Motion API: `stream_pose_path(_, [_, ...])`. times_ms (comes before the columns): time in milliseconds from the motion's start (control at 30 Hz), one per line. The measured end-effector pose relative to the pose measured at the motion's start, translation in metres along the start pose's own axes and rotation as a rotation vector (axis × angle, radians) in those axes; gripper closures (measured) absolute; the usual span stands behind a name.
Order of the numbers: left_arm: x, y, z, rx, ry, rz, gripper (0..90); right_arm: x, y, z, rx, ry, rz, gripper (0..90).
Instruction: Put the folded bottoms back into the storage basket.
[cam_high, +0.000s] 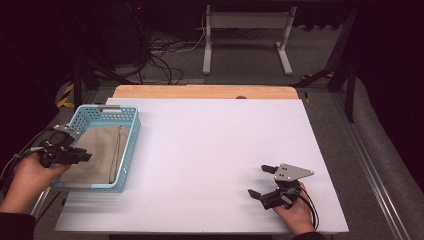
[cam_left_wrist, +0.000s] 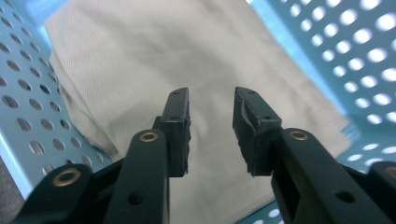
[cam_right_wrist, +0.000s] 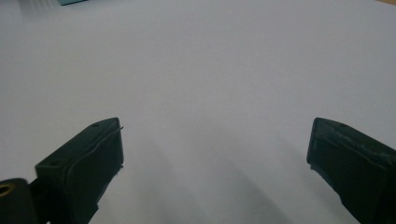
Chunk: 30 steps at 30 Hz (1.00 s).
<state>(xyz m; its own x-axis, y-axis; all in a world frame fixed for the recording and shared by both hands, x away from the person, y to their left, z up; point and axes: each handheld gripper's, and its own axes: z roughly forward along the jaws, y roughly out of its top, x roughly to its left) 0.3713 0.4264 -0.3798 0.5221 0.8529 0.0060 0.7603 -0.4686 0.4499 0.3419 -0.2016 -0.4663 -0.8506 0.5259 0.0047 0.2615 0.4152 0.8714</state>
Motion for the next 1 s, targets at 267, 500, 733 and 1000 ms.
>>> stream_pose_path(267, [-0.009,0.002,-0.01,-0.064,-0.013,-0.001,56.4,0.0,0.0,0.0,-0.003,0.002,0.001,4.2])
stream_pose_path(500, [-0.018,0.003,-0.021,-0.144,-0.05,-0.032,40.5,0.0,0.0,0.0,-0.003,0.002,0.0,4.2])
stream_pose_path(733, [-0.031,0.007,-0.03,-0.222,-0.076,-0.021,15.3,0.0,0.0,0.0,-0.003,0.001,-0.002,4.2])
stream_pose_path(1000, [-0.045,0.011,-0.037,-0.318,-0.127,0.001,6.2,0.0,0.0,0.0,-0.004,0.002,-0.003,4.2])
